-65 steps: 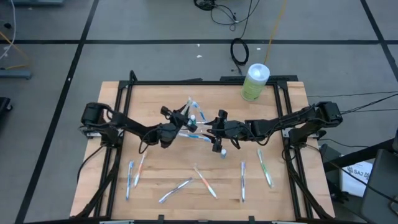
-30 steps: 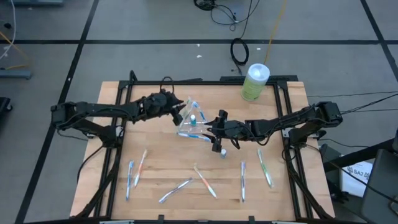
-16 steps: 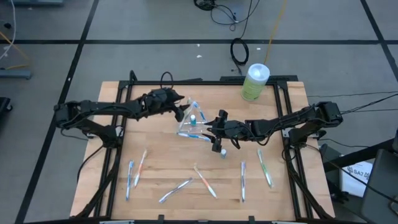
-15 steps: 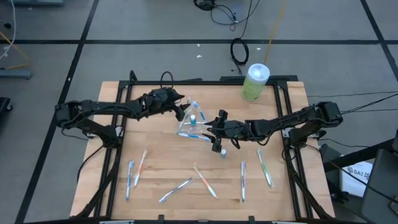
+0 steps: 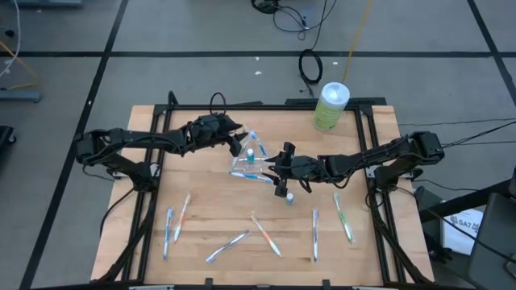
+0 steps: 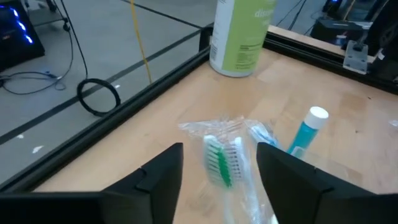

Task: Pick & Place toothbrushing station
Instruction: Put the left green toothbrush into the transparent organizer

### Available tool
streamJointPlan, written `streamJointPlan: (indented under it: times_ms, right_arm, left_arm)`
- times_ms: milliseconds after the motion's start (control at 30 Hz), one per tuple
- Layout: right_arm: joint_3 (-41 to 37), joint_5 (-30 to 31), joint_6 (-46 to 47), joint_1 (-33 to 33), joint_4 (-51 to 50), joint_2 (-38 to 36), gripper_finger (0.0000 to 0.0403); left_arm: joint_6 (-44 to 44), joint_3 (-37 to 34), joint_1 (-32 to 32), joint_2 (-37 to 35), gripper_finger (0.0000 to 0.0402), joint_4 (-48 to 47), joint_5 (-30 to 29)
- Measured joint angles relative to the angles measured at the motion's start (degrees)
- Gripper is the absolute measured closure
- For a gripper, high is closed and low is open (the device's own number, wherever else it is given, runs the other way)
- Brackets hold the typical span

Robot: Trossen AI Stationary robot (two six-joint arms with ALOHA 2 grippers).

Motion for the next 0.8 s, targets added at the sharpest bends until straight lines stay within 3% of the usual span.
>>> streamJointPlan:
  times_ms: [667, 800]
  right_arm:
    - [0.0, 0.0, -0.1, 0.0, 0.0, 0.0, 0.0192]
    - [0.0, 0.0, -0.1, 0.0, 0.0, 0.0, 0.0192]
  left_arm:
    - [-0.1, 0.0, 0.3, 0.0, 0.0392, 0.0, 0.0]
    - [-0.1, 0.0, 0.2, 0.0, 0.0386, 0.0, 0.0]
